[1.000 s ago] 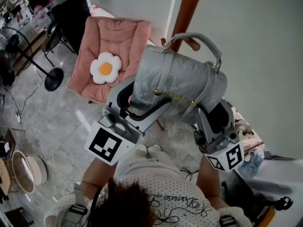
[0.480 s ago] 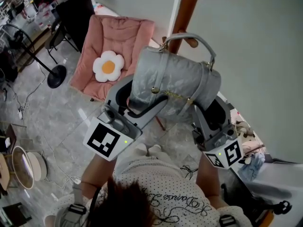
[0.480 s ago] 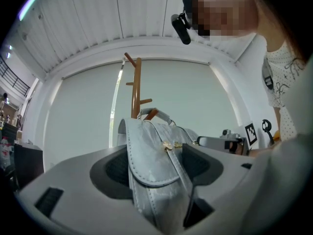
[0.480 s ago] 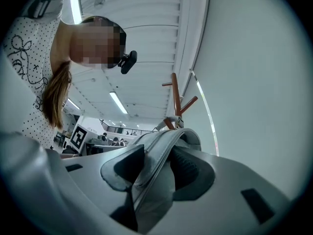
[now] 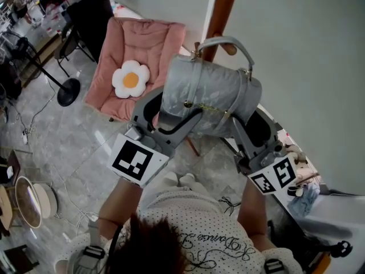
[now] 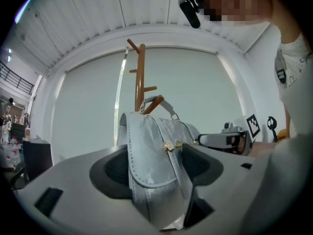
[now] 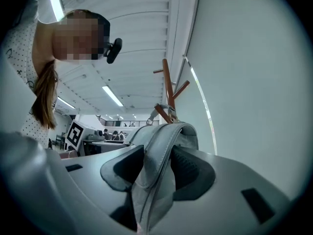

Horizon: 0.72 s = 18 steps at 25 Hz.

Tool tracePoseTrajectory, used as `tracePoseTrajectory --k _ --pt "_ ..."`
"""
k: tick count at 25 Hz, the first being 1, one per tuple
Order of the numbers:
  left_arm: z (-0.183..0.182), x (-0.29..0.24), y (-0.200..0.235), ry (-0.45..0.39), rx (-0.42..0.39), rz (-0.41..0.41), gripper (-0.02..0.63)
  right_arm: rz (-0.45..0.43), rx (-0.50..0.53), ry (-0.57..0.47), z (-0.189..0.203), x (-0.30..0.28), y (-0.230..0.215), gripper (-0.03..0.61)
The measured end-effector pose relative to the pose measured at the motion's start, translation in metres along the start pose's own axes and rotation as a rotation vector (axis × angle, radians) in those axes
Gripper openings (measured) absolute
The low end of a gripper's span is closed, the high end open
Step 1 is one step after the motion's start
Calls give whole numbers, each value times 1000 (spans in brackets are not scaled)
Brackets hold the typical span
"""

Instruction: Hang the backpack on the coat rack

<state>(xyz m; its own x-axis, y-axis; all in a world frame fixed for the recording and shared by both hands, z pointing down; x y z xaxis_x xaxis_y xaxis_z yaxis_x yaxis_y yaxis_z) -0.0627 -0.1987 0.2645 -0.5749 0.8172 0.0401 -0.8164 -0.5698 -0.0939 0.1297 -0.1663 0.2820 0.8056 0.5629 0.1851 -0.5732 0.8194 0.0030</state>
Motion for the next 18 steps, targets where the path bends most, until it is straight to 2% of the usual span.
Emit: tracePoseTrajectory --k 3,8,11,15,18 --pt "0 -3 2 27 -17 -15 307 10 -26 42 1 -3 -5 187" --pt "-1 -4 4 42 -36 -6 307 24 -35 42 1 -3 -8 192" --pt "-7 -1 4 42 -79 -42 308 24 -30 52 0 -4 -8 196" --pt "-11 -4 8 18 -1 -32 300 9 -59 12 -1 -3 -13 204" --pt "-12 -10 13 16 6 -26 295 -10 -111 -65 -7 -2 -20 216"
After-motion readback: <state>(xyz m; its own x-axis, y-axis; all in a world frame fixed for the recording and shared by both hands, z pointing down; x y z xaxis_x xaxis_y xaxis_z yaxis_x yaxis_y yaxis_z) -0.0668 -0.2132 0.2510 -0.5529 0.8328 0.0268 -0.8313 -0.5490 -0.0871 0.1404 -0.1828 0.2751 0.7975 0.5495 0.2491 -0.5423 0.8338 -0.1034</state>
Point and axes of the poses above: the fingertips, and each gripper's own axes: x backward along the fingers, y to its left, z out of its underside, the point moved 6 cm from there along x, backward along the fingers, and after that the axes turned 13 degrees about -z, right-handed, at the moved point
